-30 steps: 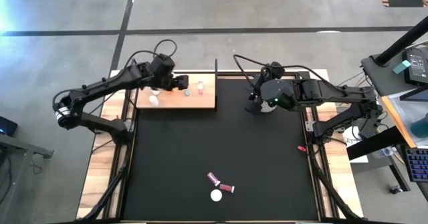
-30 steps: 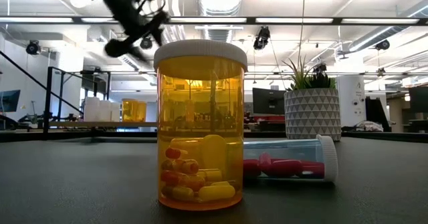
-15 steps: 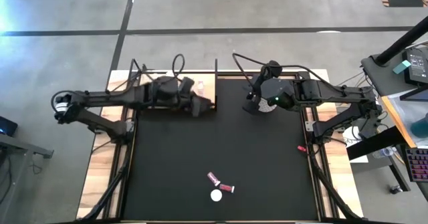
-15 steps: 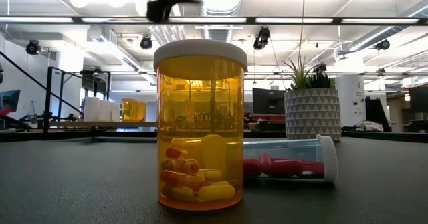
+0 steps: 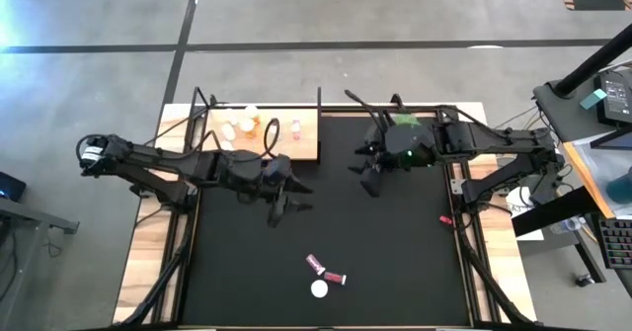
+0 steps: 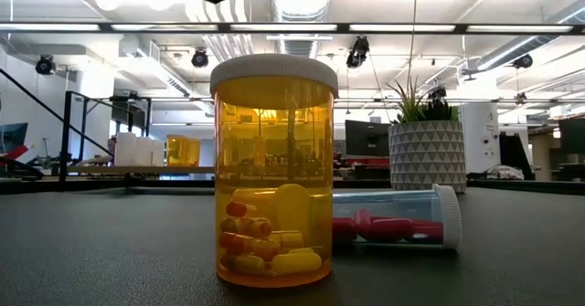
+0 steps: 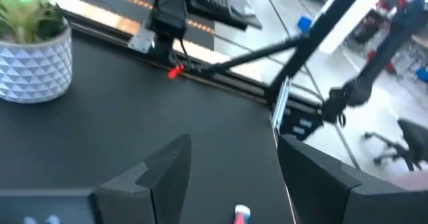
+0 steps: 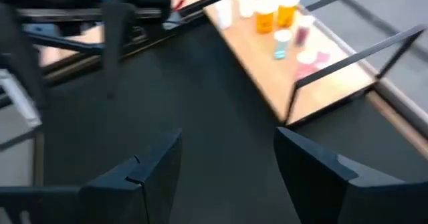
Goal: Pick and place medicine bottles onto shelf by color
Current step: Put the blue pill bottle on the shelf aligned with the other blue pill bottles
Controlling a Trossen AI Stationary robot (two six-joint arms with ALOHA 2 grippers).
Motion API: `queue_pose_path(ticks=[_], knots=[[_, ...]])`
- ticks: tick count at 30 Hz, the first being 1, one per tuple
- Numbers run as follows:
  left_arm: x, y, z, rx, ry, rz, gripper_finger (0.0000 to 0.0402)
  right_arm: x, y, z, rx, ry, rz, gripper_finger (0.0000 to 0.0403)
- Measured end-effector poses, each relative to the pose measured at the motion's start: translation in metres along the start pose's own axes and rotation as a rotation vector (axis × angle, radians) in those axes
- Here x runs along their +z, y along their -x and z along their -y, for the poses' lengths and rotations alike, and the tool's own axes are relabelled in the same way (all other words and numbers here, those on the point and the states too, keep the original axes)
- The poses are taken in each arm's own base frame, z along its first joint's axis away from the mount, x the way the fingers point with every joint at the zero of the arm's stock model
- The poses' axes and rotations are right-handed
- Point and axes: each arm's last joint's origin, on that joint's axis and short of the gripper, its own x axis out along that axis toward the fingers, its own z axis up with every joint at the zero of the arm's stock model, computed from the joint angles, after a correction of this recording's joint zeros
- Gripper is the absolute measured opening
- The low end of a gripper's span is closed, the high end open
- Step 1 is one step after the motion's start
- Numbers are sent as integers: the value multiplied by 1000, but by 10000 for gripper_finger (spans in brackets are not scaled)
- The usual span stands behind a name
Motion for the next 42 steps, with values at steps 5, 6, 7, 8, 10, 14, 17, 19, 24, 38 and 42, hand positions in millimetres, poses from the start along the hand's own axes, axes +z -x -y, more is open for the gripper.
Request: queue_pose_path(ticks=[5,6,7,8,10,14,17,19,24,38,42], knots=[[-17,0,7,-38,-11,-134,206,-14,5,-34,109,-37,-14,226],[-21,0,8,-37,-15,-164,206,-17,6,-43,130,-33,-15,226],[-26,1,10,-34,-19,-198,206,-22,5,-52,139,-35,-13,226],[-30,1,12,-30,-23,-233,206,-26,4,-60,143,-39,-10,226],[-38,3,15,-25,-41,-294,206,-35,0,-78,142,-51,-12,226],[-49,5,20,-38,-108,-363,206,-59,-14,-112,96,-139,-15,226],[-51,5,24,-68,-185,-364,206,-83,-26,-137,83,-199,-47,226],[-51,5,26,-85,-231,-356,206,-101,-34,-152,66,-236,-79,226],[-51,5,28,-91,-243,-354,206,-139,-52,-178,36,-271,-154,226],[-52,6,29,-96,-245,-358,206,-180,-66,-176,-64,-80,-192,226],[-53,6,29,-96,-245,-360,206,-217,-79,-166,-84,-34,-221,226]])
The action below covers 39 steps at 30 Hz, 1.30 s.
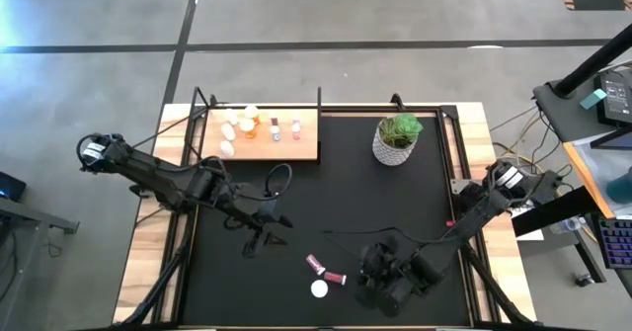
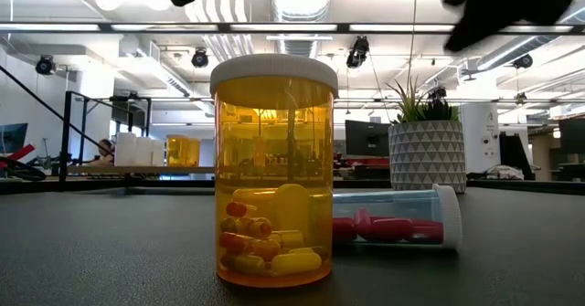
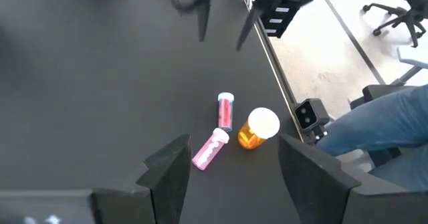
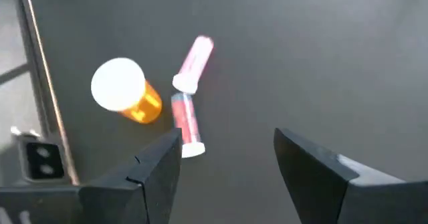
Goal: Pick and place medicine bottles onto shelf by color
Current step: Put the blue pill bottle on the shelf aligned with the other blue pill bottles
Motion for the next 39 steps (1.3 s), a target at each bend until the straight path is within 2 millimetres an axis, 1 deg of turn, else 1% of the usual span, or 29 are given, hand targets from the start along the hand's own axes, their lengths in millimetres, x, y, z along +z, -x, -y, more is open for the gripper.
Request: queue_pose_path(ticks=[3,5,7,11,13,17,23,30,34,39], knots=[[0,0,0,0,1,-2,206,-20,-13,-1,75,83,31,226],[0,0,0,0,1,-1,206,-29,-19,-3,123,122,59,226],[0,0,0,0,1,-2,206,-37,-28,2,118,140,81,226],[0,0,0,0,1,-3,206,-46,-40,11,110,90,131,226],[0,0,0,0,1,-2,206,-49,-45,11,146,71,164,226],[0,0,0,0,1,-4,206,-59,-59,11,194,89,208,226],[-3,-1,-1,2,1,-11,206,-69,-81,4,188,119,211,226],[-14,-7,-4,12,4,-49,206,-80,-109,-6,141,145,194,226],[-16,-8,-4,13,5,-55,206,-78,-114,-13,147,133,199,226],[-16,-8,-4,13,5,-53,206,-76,-109,-10,141,136,180,222]])
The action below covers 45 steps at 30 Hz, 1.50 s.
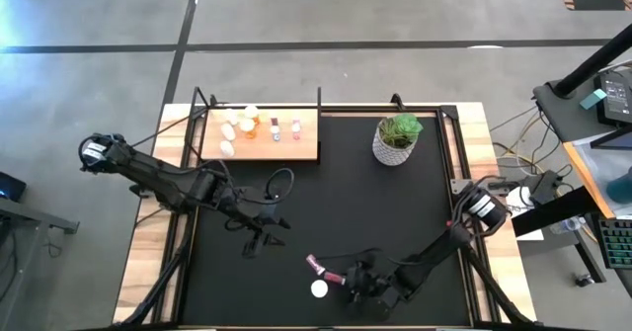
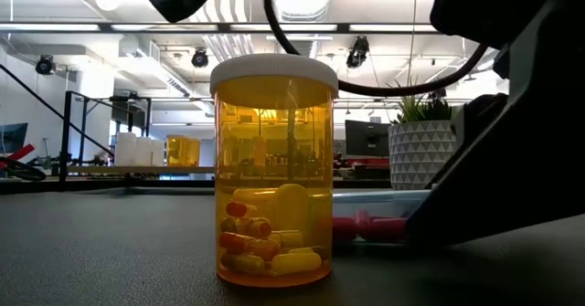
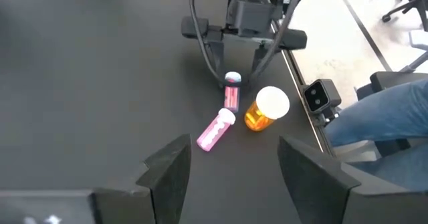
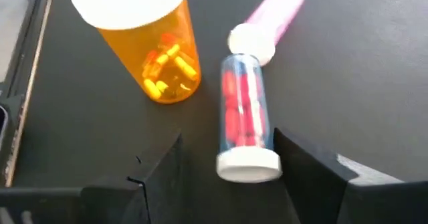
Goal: Pick and place medicine bottles onto shelf by color
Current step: Put the blue pill bottle on the shelf aligned with the other blue pill bottles
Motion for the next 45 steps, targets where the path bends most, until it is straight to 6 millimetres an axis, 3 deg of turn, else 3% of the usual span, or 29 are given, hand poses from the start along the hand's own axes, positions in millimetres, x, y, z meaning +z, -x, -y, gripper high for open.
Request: queue_pose_path(ticks=[15,20,26,32,38,45], knots=[[-1,0,0,1,2,-3,206,1,1,5,14,-85,-32,114],[-1,0,0,2,3,-2,206,16,14,2,52,-106,-45,105],[1,-1,-2,52,1,38,206,59,56,18,8,-202,-65,111],[13,-1,-1,74,-46,169,206,116,100,48,54,-463,-55,110],[30,4,4,81,-224,348,206,158,125,72,117,-686,-5,110],[38,7,2,197,-296,445,206,211,141,69,77,-654,-14,110]])
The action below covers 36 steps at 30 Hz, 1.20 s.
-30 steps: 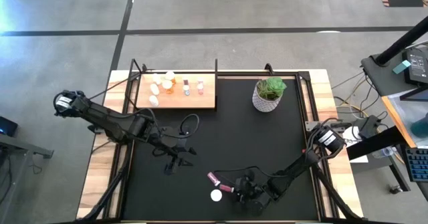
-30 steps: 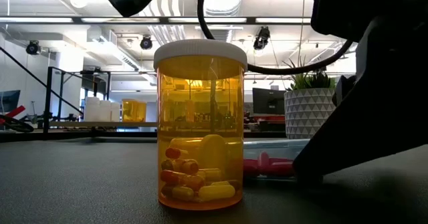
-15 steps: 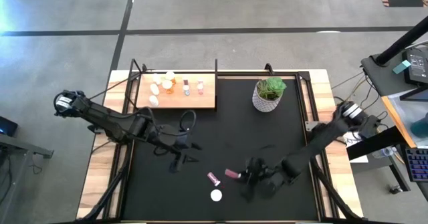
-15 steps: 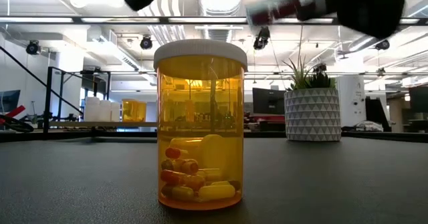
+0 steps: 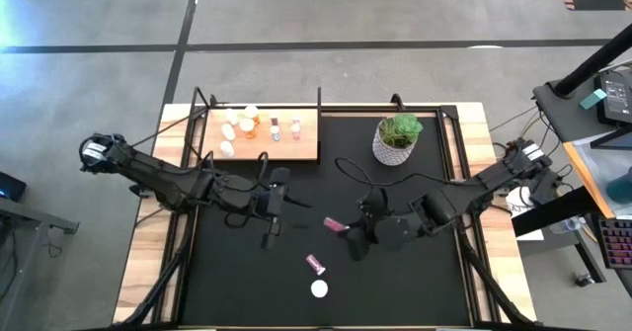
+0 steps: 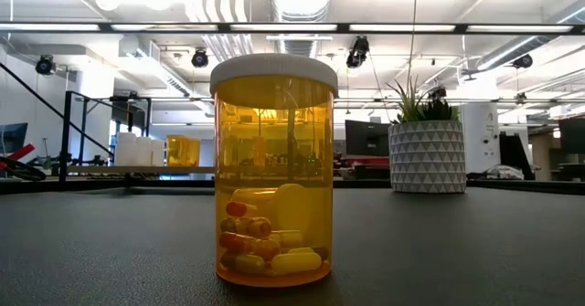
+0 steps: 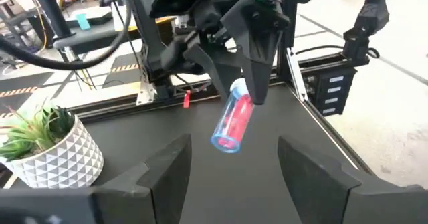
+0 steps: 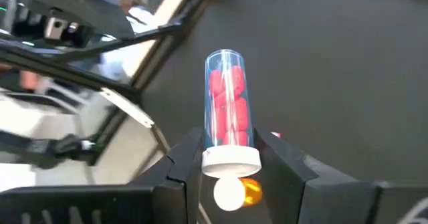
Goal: Pick and place medicine bottles onto shelf by color
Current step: Put the blue pill bottle on the shelf aligned with the other blue pill bottles
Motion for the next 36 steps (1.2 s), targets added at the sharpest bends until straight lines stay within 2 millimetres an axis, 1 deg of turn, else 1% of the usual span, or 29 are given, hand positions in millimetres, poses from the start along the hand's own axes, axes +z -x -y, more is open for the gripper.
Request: queue_pose_path(ticks=[6,10,12,15,18,21,24,30,33,36], knots=[[1,0,-1,5,-22,15,206,23,1,-18,-235,61,-75,110],[-5,-10,1,3,-114,-10,206,39,-1,-33,-258,90,-93,109],[-11,-21,3,2,-148,-23,206,47,-2,-42,-228,101,-105,109],[-17,-33,4,61,-194,-36,206,55,-4,-47,-254,124,-134,109],[-16,-41,3,176,-214,-45,206,60,-7,-48,-299,118,-150,109],[-16,-47,2,231,-210,-38,206,61,-10,-46,-347,122,-167,109],[-16,-51,2,237,-222,-20,206,65,-12,-50,-327,128,-161,109],[-23,-59,4,241,-225,-41,204,69,-10,-55,-302,137,-147,109],[-22,-58,3,259,-221,-36,191,68,-10,-55,-303,140,-148,109],[-20,-58,3,271,-216,-23,169,68,-10,-55,-309,142,-151,109]])
